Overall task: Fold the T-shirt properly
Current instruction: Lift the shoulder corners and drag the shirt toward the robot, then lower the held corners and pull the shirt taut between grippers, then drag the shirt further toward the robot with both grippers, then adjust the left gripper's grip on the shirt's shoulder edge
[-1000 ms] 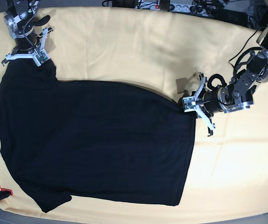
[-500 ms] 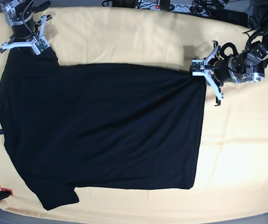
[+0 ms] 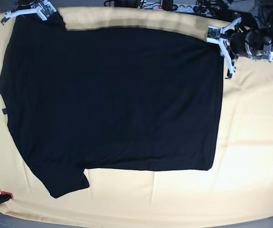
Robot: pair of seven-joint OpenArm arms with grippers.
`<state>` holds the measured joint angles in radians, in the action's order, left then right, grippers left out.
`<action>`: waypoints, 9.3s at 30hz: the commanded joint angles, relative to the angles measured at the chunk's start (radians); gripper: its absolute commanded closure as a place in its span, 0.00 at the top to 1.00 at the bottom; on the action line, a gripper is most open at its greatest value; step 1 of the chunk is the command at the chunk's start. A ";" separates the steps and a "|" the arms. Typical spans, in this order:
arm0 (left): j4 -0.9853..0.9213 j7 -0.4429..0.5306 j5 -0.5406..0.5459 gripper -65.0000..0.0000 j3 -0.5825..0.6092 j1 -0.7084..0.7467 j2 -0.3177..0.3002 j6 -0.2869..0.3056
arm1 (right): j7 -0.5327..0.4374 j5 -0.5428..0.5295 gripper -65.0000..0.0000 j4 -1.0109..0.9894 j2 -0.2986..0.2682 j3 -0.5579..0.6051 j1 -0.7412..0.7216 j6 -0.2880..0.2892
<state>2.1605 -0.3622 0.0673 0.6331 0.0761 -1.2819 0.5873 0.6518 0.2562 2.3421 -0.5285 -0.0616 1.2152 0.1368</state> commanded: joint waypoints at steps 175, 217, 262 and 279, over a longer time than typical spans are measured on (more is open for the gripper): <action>0.178 -0.514 0.536 0.59 -0.012 -0.101 -0.113 0.111 | 0.377 -0.169 0.62 0.014 -0.251 -0.006 -0.239 0.025; 0.196 -0.413 0.299 0.57 -0.012 0.066 -0.013 -0.045 | 0.290 -0.420 0.62 0.014 -0.249 -0.293 -0.182 0.016; 0.092 -0.261 0.089 0.54 -0.011 0.148 0.172 0.111 | 0.283 -0.420 0.62 0.014 -0.247 -0.293 -0.182 -0.050; 0.111 -0.183 -0.060 0.00 -0.011 0.145 0.215 -0.043 | 0.265 -0.420 0.62 0.014 -0.247 -0.293 -0.182 -0.051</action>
<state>2.2509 -0.5579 0.0055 0.6273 0.2268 -1.0496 0.5518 0.9272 -0.1764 2.3432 -0.7643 -0.3431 1.0283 0.0937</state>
